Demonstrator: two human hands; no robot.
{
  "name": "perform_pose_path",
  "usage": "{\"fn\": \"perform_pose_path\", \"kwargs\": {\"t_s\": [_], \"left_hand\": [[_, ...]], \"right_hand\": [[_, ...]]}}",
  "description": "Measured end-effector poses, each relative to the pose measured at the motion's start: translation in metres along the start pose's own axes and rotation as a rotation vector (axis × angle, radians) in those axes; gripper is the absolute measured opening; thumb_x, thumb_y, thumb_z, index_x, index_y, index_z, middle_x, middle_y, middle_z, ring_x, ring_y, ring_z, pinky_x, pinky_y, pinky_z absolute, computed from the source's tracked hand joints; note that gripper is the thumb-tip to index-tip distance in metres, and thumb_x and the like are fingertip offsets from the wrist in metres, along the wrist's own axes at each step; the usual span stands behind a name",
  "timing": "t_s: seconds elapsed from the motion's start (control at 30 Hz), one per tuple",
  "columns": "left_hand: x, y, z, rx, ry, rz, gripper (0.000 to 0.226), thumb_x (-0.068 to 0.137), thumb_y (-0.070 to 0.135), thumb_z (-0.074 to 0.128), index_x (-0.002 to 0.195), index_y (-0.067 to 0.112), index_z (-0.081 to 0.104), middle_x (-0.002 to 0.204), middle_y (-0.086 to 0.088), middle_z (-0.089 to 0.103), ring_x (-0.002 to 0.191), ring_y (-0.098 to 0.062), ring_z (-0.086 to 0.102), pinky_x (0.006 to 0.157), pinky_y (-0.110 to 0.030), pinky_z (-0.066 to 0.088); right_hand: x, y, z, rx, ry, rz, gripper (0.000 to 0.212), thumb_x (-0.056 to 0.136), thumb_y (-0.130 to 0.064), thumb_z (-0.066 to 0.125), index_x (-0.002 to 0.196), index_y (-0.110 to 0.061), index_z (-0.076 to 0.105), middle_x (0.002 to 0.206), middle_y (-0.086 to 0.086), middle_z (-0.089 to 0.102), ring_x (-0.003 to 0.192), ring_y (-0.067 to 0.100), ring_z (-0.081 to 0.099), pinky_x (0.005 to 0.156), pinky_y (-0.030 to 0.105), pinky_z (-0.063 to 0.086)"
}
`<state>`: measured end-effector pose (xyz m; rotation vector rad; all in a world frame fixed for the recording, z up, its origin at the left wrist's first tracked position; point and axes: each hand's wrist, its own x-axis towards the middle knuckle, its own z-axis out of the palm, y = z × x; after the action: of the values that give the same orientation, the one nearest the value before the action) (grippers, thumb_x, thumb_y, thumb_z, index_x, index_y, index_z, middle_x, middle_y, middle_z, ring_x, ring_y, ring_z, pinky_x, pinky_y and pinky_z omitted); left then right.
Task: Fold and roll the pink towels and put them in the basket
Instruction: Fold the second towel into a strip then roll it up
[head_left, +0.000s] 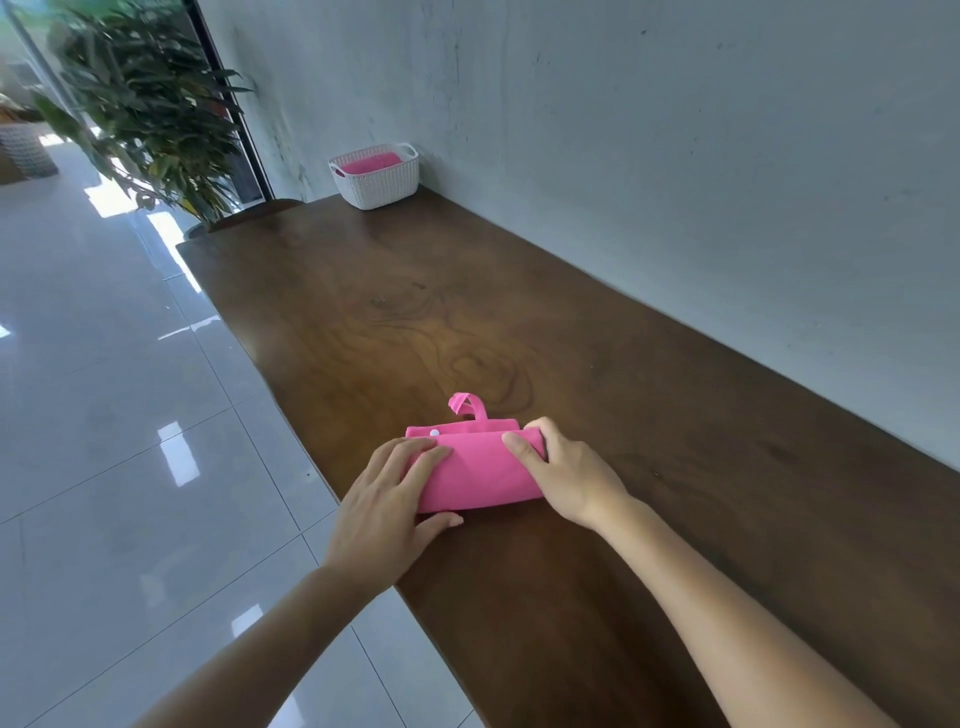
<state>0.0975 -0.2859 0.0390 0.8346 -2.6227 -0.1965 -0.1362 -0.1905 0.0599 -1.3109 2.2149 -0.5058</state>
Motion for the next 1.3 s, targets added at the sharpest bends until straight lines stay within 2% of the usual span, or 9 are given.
{"fn": "perform_pose_path", "kwargs": {"t_s": [0.07, 0.17, 0.4, 0.6, 0.8, 0.97, 1.07, 1.17, 1.3], "left_hand": [[0.004, 0.003, 0.004, 0.033, -0.033, -0.034, 0.088, 0.078, 0.060, 0.077, 0.150, 0.023, 0.043, 0.149, 0.003, 0.046, 0.138, -0.023, 0.041, 0.101, -0.039, 0.051], [0.015, 0.004, 0.006, 0.035, -0.043, -0.064, 0.088, 0.074, 0.050, 0.084, 0.147, 0.022, 0.042, 0.143, 0.004, 0.048, 0.129, -0.024, 0.045, 0.092, -0.040, 0.057], [0.037, -0.011, -0.007, -0.022, -0.213, -0.078, 0.078, 0.084, 0.057, 0.072, 0.150, 0.033, 0.038, 0.138, 0.008, 0.050, 0.117, -0.018, 0.046, 0.100, -0.033, 0.044], [0.053, -0.018, -0.025, -0.145, -0.483, -0.142, 0.074, 0.083, 0.054, 0.076, 0.145, 0.037, 0.042, 0.130, 0.009, 0.053, 0.120, -0.018, 0.048, 0.103, -0.036, 0.044], [0.056, -0.019, -0.039, -0.336, -0.753, -0.190, 0.066, 0.084, 0.054, 0.076, 0.140, 0.031, 0.050, 0.126, 0.009, 0.056, 0.113, -0.015, 0.055, 0.094, -0.028, 0.052], [0.055, -0.006, -0.051, -0.292, -0.864, -0.189, 0.067, 0.083, 0.054, 0.077, 0.139, 0.029, 0.049, 0.129, 0.008, 0.055, 0.113, -0.016, 0.056, 0.092, -0.027, 0.055], [0.050, 0.008, -0.051, -0.091, -0.781, -0.094, 0.081, 0.077, 0.061, 0.077, 0.144, 0.033, 0.042, 0.133, 0.008, 0.053, 0.118, -0.015, 0.051, 0.100, -0.034, 0.050], [0.039, 0.025, -0.045, 0.113, -0.513, 0.063, 0.093, 0.071, 0.071, 0.073, 0.148, 0.040, 0.032, 0.137, 0.011, 0.049, 0.126, -0.016, 0.045, 0.111, -0.040, 0.038], [0.031, 0.038, -0.029, 0.093, -0.255, 0.191, 0.096, 0.073, 0.072, 0.072, 0.151, 0.036, 0.029, 0.142, 0.010, 0.050, 0.130, -0.015, 0.047, 0.116, -0.041, 0.034]], "right_hand": [[-0.001, -0.003, -0.001, -0.087, 0.061, -0.031, 0.067, 0.094, -0.076, 0.014, 0.142, -0.032, 0.031, 0.125, 0.001, 0.064, 0.100, 0.021, 0.066, 0.058, 0.025, 0.045], [-0.004, -0.005, 0.000, -0.154, 0.095, -0.103, 0.067, 0.096, -0.073, 0.014, 0.150, -0.035, 0.021, 0.136, 0.001, 0.060, 0.110, 0.022, 0.066, 0.066, 0.026, 0.049], [-0.019, 0.004, 0.003, -0.096, 0.067, -0.181, 0.076, 0.095, -0.072, 0.037, 0.155, -0.043, 0.002, 0.154, -0.007, 0.040, 0.126, 0.017, 0.057, 0.092, 0.035, 0.055], [-0.029, 0.011, 0.004, 0.006, 0.035, -0.202, 0.090, 0.089, -0.047, 0.072, 0.154, -0.043, 0.009, 0.150, -0.011, 0.042, 0.130, 0.015, 0.053, 0.100, 0.031, 0.052], [-0.038, 0.018, 0.006, 0.084, -0.037, -0.171, 0.092, 0.083, -0.037, 0.081, 0.151, -0.044, 0.018, 0.136, -0.015, 0.048, 0.117, 0.008, 0.054, 0.097, 0.026, 0.051], [-0.044, 0.021, 0.003, 0.065, -0.056, -0.197, 0.080, 0.076, -0.042, 0.086, 0.136, -0.046, 0.033, 0.124, -0.019, 0.056, 0.111, 0.009, 0.061, 0.089, 0.028, 0.059], [-0.049, 0.019, -0.002, 0.047, -0.033, -0.196, 0.074, 0.072, -0.050, 0.086, 0.128, -0.044, 0.039, 0.119, -0.021, 0.053, 0.106, 0.007, 0.061, 0.086, 0.028, 0.060], [-0.053, 0.011, -0.006, 0.019, 0.012, -0.172, 0.074, 0.066, -0.064, 0.082, 0.124, -0.040, 0.043, 0.116, -0.020, 0.044, 0.102, 0.007, 0.058, 0.082, 0.029, 0.060], [-0.060, -0.004, -0.010, 0.032, 0.042, -0.157, 0.081, 0.064, -0.078, 0.073, 0.126, -0.036, 0.042, 0.123, -0.015, 0.037, 0.108, 0.009, 0.053, 0.084, 0.031, 0.059]]}}
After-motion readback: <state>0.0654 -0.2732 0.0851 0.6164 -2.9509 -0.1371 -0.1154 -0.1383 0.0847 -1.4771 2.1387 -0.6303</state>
